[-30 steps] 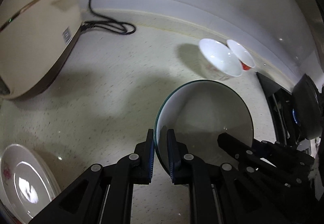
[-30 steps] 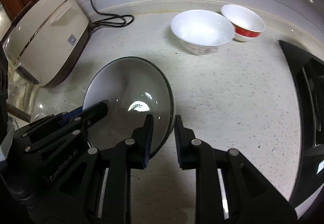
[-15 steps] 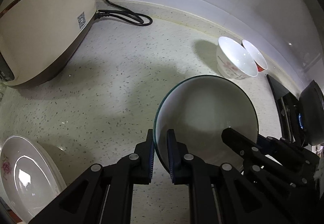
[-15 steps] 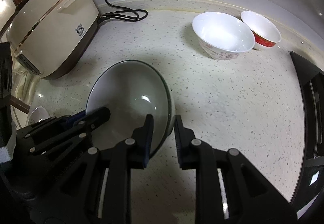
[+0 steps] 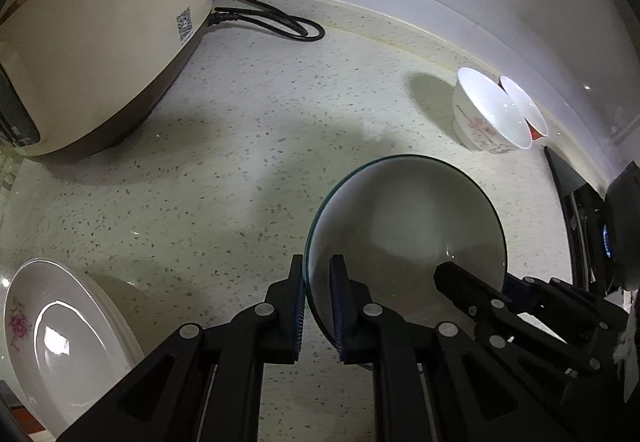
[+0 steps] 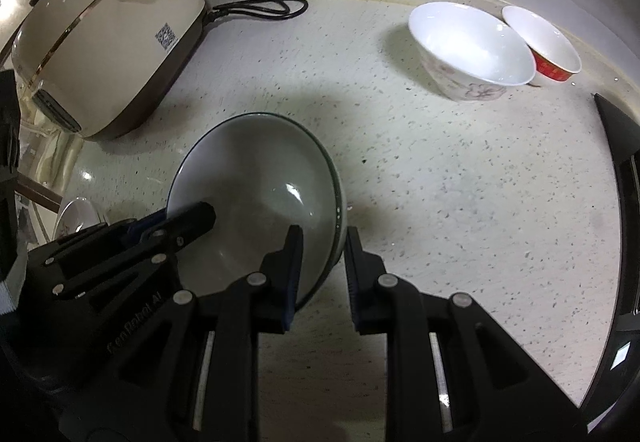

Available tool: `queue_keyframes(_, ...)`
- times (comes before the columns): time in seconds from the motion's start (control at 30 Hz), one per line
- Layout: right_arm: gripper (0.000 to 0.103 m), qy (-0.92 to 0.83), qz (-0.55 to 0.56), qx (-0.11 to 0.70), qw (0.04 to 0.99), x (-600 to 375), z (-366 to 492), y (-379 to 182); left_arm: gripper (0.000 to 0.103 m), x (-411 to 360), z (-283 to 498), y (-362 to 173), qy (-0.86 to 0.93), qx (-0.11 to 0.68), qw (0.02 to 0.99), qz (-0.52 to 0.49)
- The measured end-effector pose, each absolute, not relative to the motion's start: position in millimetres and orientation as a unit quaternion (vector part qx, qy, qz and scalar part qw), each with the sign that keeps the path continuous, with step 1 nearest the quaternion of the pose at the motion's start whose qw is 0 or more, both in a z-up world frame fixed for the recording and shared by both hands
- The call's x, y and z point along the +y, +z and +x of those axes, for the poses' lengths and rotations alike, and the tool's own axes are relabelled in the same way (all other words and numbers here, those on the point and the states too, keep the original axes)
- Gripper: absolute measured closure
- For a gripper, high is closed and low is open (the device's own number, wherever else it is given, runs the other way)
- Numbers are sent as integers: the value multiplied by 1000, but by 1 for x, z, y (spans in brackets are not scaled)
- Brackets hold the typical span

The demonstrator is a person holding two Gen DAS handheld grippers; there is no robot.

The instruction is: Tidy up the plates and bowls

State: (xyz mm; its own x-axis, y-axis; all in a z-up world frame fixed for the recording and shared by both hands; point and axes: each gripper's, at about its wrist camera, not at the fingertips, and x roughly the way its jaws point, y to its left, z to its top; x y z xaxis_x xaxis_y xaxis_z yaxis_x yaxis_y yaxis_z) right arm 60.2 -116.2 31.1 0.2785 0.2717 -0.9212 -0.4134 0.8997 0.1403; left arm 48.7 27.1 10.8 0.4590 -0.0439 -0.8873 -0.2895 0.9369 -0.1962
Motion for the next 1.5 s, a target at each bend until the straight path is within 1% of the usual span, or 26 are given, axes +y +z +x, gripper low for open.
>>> queue_keyframes(0.2,79,223,-79,554,798,-107,57,30,91,32,47,9,83,521,835,-156)
queue_keyframes(1.03,78,233,-75,559,792,-106,59,27,91,33,47,13,95,517,839,-139)
queue_keyframes(1.07,76,236,-71,563,789,-107,59,26,89,33,46,13,96,516,840,-138)
queue_keyframes(1.13,75,235,-60,569,785,-110,59,24,88,32,45,16,102,512,843,-132)
queue_keyframes(1.17,71,235,-52,572,784,-113,60,24,85,33,44,19,100,505,846,-135)
queue_keyframes(1.2,62,235,-46,572,785,-114,60,24,85,33,43,21,104,503,847,-135)
queue_keyframes(1.23,57,235,-33,572,785,-119,61,25,85,34,41,23,108,500,848,-135)
queue_keyframes(1.27,48,235,-19,572,786,-123,62,26,85,36,40,25,111,498,849,-137)
queue_keyframes(1.3,45,235,-10,572,786,-125,62,27,84,37,40,25,111,497,849,-140)
queue_keyframes(1.5,45,242,8,572,783,-133,59,30,80,38,34,27,116,498,848,-141)
